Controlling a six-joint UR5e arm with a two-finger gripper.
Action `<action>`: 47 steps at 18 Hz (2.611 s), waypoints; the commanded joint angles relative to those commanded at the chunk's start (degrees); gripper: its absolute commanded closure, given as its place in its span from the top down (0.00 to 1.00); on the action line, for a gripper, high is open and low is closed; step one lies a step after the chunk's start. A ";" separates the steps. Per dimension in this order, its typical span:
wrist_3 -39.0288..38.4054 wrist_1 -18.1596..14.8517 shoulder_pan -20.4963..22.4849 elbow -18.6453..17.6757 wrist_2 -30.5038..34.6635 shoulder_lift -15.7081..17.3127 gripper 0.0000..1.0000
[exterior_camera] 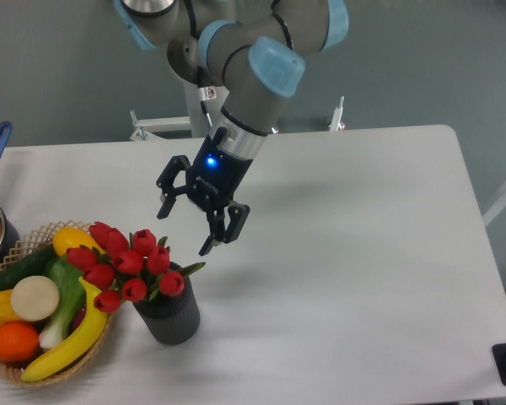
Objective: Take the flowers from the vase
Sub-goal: 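Lower the open gripper around the tulip stems above the vase rim, then close the gripper on the tulip stems just above the vase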
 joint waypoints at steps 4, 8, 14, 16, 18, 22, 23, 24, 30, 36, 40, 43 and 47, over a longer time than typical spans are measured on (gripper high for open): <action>0.27 1.50 -1.58 0.87 -0.09 -1.23 1.00; -0.17 1.41 -2.81 3.42 -0.09 -3.07 1.00; -0.34 1.41 -4.04 4.48 -0.26 -4.66 1.00; -0.52 1.50 -4.13 4.66 -0.26 -5.36 1.00; -0.61 1.41 -4.13 4.75 -0.53 -5.45 1.00; -1.83 1.41 -4.13 4.75 -2.37 -5.89 1.00; -2.27 1.50 -4.13 4.92 -2.46 -5.89 1.00; -2.54 1.50 -4.22 5.10 -2.46 -5.98 1.00; -5.96 1.50 -5.10 7.55 -2.46 -7.65 1.00; -6.23 1.59 -5.10 8.44 -2.46 -8.17 0.97; -6.15 1.76 -5.19 8.52 -2.46 -8.35 0.78; -6.15 1.76 -5.19 8.52 -2.46 -8.35 0.62; -6.15 1.76 -5.10 8.96 -2.46 -8.26 0.59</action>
